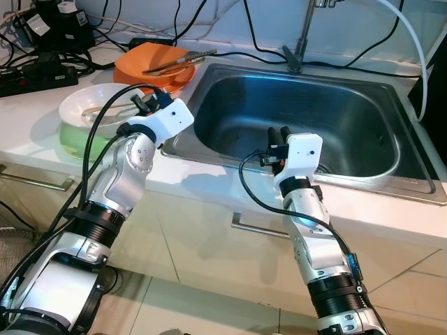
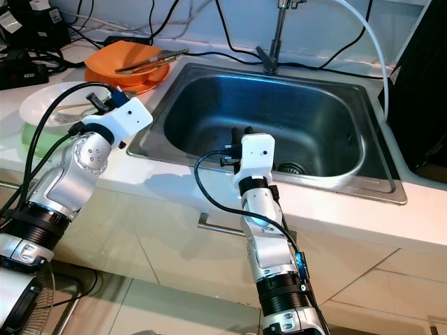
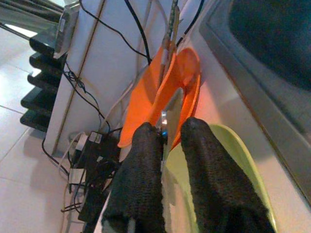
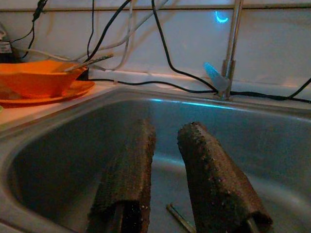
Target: Kitchen organization
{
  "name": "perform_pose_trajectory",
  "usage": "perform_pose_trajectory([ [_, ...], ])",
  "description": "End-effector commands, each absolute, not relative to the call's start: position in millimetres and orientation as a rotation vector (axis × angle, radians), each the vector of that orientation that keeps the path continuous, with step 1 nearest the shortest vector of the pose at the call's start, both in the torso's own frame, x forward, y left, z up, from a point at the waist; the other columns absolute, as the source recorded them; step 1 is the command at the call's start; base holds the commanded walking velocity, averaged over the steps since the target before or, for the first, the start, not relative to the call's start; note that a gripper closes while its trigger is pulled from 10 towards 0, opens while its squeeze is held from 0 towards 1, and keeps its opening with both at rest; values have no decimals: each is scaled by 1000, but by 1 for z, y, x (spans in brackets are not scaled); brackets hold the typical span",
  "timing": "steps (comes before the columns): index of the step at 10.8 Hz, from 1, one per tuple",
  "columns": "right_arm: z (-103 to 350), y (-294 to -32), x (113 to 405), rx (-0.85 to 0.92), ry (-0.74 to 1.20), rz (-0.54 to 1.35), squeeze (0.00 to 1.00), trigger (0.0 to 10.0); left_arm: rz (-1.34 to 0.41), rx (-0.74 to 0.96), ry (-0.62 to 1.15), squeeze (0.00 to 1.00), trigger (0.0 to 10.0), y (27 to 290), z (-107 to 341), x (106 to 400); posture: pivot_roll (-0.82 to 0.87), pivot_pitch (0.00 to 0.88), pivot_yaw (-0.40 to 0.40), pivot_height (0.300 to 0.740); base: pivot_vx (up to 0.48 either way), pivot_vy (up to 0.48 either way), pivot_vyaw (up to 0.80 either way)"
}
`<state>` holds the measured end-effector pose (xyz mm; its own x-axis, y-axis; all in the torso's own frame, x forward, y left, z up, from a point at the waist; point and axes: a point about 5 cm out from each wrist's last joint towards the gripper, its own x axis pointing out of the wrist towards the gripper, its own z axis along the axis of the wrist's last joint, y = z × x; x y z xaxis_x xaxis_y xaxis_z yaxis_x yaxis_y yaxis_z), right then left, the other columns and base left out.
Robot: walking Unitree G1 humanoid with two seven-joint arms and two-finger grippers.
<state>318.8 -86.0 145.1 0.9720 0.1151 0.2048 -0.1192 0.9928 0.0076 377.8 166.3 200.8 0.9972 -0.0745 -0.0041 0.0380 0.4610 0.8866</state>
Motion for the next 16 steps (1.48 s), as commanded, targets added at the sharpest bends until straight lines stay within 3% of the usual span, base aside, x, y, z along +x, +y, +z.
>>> perform_pose_trajectory([
  [1, 145, -84, 319, 19, -201, 124, 0, 10000, -64, 1095, -58, 0, 0, 163, 206, 380, -105, 0, 19, 740, 0, 0, 0],
  [2, 145, -84, 320, 46, -196, 115, 0, 10000, -61, 1107, -62, 0, 0, 163, 207, 380, -105, 0, 19, 740, 0, 0, 0],
  [4, 145, -84, 320, 45, -195, 116, 0, 10000, -43, 1115, -73, 0, 2196, 164, 210, 382, -103, 0, 16, 740, 0, 0, 0],
  [5, 145, -84, 320, 45, -194, 116, 0, 10000, -29, 1122, -75, 0, 10000, 166, 211, 382, -102, 0, 15, 740, 0, 0, 0],
  [9, 145, -84, 321, 47, -194, 115, 0, 10000, -3, 1088, -130, 0, 10000, 165, 230, 381, -100, 0, 14, 740, 0, 0, 0],
  [12, 145, -84, 321, 45, -191, 122, 0, 10000, -168, 745, -46, 0, 10000, 159, 248, 375, -94, 0, 5, 740, 0, 0, 0],
  [16, 144, -82, 322, 46, -188, 132, 0, 10000, -222, 584, -83, 0, 10000, 163, 290, 370, -84, 0, -4, 740, 0, 0, 0],
])
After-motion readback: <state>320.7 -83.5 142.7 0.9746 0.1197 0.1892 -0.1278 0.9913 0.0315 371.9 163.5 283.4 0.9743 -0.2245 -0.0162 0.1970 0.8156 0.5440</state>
